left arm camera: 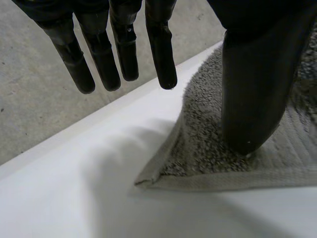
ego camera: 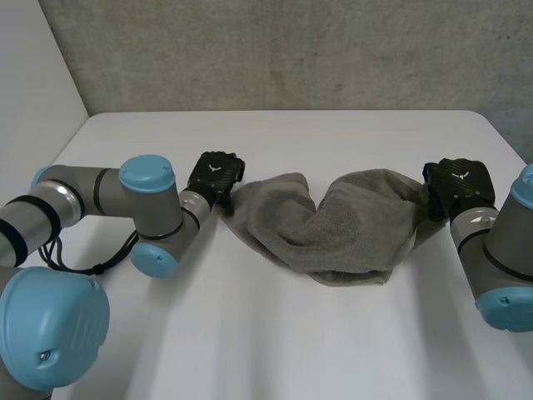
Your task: Fold the towel.
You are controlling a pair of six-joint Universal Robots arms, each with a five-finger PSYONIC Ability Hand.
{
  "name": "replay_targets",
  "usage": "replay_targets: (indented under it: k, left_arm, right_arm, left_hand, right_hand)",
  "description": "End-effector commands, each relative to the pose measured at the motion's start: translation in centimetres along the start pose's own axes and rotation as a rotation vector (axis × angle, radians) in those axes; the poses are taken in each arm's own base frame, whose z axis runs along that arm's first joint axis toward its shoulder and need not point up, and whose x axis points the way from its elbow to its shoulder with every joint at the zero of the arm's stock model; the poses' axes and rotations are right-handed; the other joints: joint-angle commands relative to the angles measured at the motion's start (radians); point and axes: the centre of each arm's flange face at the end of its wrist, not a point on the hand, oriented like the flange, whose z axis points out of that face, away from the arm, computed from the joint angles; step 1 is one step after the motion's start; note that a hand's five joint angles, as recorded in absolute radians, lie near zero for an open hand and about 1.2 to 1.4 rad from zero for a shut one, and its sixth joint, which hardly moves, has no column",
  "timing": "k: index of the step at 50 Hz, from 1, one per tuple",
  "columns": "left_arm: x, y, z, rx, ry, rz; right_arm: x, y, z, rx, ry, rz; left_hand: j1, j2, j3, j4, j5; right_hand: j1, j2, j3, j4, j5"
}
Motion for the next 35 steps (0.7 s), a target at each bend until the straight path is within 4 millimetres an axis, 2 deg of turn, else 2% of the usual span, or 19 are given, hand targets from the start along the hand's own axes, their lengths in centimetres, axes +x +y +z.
replay_targets:
  k: [1,3,5,6,8,9,10,11,13,19,21,22,24,25,27,29,33,34,35]
  left_arm:
    - [0.3,0.3,-0.3,-0.028,0.025,-0.004]
    - [0.3,0.3,-0.3,-0.031,0.025,-0.005]
    - [0.3,0.4,-0.4,-0.038,0.027,-0.006]
    - [0.3,0.4,-0.4,-0.038,0.027,-0.006]
    - [0.4,0.5,-0.5,-0.051,0.034,-0.009]
    - [0.4,0.5,-0.5,-0.051,0.034,-0.009]
    - [0.5,0.6,-0.6,-0.058,0.042,-0.010]
    - [0.5,0.6,-0.6,-0.058,0.042,-0.010]
    - [0.8,0.6,-0.8,-0.074,0.065,-0.016]
    - [0.6,-0.5,-1.2,-0.081,0.068,-0.022]
    - [0.1,-3.0,-1.8,-0.062,0.057,-0.022]
    - [0.1,-3.0,-1.8,-0.062,0.056,-0.022]
    - [-0.8,-5.7,-2.7,-0.042,0.040,-0.023]
    - [-0.8,-5.7,-2.7,-0.042,0.040,-0.023]
    - [-1.9,-8.5,-3.7,-0.003,0.018,-0.018]
    - [-2.4,-9.2,-4.2,0.005,0.010,-0.017]
    - [-2.6,-9.1,-4.5,0.012,0.012,-0.014]
    - [-2.5,-8.6,-4.4,0.022,0.010,-0.006]
    - [-2.3,-7.8,-4.1,0.028,0.009,-0.001]
  right_arm:
    - [0.0,0.0,0.0,-0.001,0.000,0.000]
    - [-0.1,0.0,0.0,-0.001,-0.002,0.000]
    - [-0.1,0.0,0.0,-0.001,-0.002,0.000]
    - [-0.1,0.0,0.0,-0.001,-0.002,0.000]
    - [-0.1,0.0,0.0,-0.001,-0.002,0.000]
    - [-0.1,0.0,0.0,0.001,-0.001,0.000]
    - [-0.1,0.0,0.0,0.001,-0.001,0.000]
    - [-0.1,0.0,0.0,0.001,-0.001,0.000]
    - [-0.1,0.0,0.0,0.001,-0.001,0.000]
    - [0.0,-0.3,-0.1,0.008,0.001,-0.002]
    - [0.1,-0.5,-0.1,0.012,0.003,-0.003]
    - [0.2,-0.8,-0.2,0.019,0.005,-0.004]
    - [0.4,-1.3,-0.3,0.029,0.010,-0.006]
    - [0.5,-1.8,-0.6,0.037,0.009,-0.009]
    - [0.7,-2.4,-0.8,0.047,0.009,-0.011]
    - [0.8,-3.2,-1.1,0.067,0.003,-0.010]
    - [0.7,-3.1,-1.3,0.066,-0.007,-0.012]
    - [0.7,-3.1,-1.3,0.064,-0.008,-0.016]
    - [0.7,-3.1,-1.3,0.064,-0.008,-0.016]
  left_hand:
    - [0.035,0.025,0.024,0.027,0.029]
    - [0.100,0.090,0.088,0.092,0.093]
    - [0.284,0.274,0.272,0.276,0.277]
    - [0.285,0.275,0.273,0.277,0.278]
    - [0.478,0.468,0.466,0.470,0.471]
    - [0.479,0.469,0.467,0.471,0.472]
    - [0.610,0.599,0.598,0.601,0.603]
    - [0.611,0.601,0.599,0.603,0.604]
    - [0.909,0.899,0.897,0.901,0.902]
    - [0.916,0.906,0.904,0.908,0.909]
    - [0.916,0.906,0.904,0.908,0.909]
    - [0.916,0.906,0.904,0.908,0.909]
    - [0.916,0.906,0.904,0.908,0.909]
    - [0.916,0.906,0.904,0.908,0.909]
    - [0.916,0.906,0.904,0.908,0.909]
    - [0.916,0.906,0.904,0.908,0.909]
    - [0.916,0.906,0.904,0.908,0.909]
    - [0.518,0.508,0.506,0.510,0.511]
    - [-0.059,-0.069,-0.070,-0.067,-0.065]
  right_hand:
    - [0.076,0.077,0.051,0.053,0.062]
    - [0.076,0.077,0.051,0.053,0.062]
    - [0.076,0.077,0.051,0.053,0.062]
    - [0.076,0.077,0.051,0.053,0.062]
    - [0.076,0.077,0.051,0.053,0.062]
    - [0.076,0.077,0.051,0.053,0.062]
    - [0.076,0.077,0.051,0.053,0.062]
    - [0.076,0.077,0.051,0.053,0.062]
    - [0.076,0.077,0.051,0.053,0.062]
    - [0.076,0.077,0.051,0.053,0.062]
    - [0.076,0.077,0.051,0.053,0.062]
    - [0.076,0.077,0.051,0.053,0.062]
    - [0.076,0.077,0.051,0.053,0.062]
    - [0.076,0.077,0.051,0.053,0.062]
    - [0.076,0.077,0.051,0.053,0.062]
    - [0.076,0.077,0.051,0.053,0.062]
    - [0.076,0.077,0.051,0.053,0.062]
    - [0.076,0.077,0.051,0.053,0.062]
    - [0.076,0.077,0.051,0.053,0.062]
